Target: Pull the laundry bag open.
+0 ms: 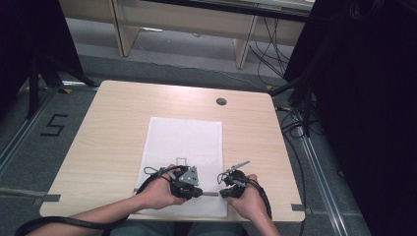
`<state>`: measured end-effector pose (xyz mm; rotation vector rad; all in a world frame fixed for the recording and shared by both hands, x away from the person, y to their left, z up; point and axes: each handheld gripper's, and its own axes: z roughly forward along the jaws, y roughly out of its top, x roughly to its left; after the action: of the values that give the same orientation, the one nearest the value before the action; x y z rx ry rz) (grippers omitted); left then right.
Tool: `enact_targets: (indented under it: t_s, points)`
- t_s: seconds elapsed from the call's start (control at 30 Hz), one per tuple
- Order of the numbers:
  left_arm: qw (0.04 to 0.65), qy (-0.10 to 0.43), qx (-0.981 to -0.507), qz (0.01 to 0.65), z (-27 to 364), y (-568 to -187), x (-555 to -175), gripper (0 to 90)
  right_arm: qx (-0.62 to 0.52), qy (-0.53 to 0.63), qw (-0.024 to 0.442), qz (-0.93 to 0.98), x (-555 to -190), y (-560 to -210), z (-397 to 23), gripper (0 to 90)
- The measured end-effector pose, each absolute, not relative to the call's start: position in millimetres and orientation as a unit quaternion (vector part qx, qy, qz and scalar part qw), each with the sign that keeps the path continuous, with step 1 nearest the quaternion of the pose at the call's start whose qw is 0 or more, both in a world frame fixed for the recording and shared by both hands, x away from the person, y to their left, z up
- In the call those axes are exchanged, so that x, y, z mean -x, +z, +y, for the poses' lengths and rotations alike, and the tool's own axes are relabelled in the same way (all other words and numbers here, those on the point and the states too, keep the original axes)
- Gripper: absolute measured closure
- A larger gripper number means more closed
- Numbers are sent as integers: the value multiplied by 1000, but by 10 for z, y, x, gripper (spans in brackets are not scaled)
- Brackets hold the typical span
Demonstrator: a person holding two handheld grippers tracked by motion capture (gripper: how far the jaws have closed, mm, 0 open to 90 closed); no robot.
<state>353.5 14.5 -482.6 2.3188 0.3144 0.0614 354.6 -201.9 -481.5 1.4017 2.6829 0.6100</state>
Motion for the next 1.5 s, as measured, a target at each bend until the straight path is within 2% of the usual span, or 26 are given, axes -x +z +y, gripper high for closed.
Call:
enact_targets:
  t_s: [1.5]
  points:
    - [388,26,-913,127,321,-4802,-3528,873,-456,196,27,868,-3543,-4814,-2018,900]
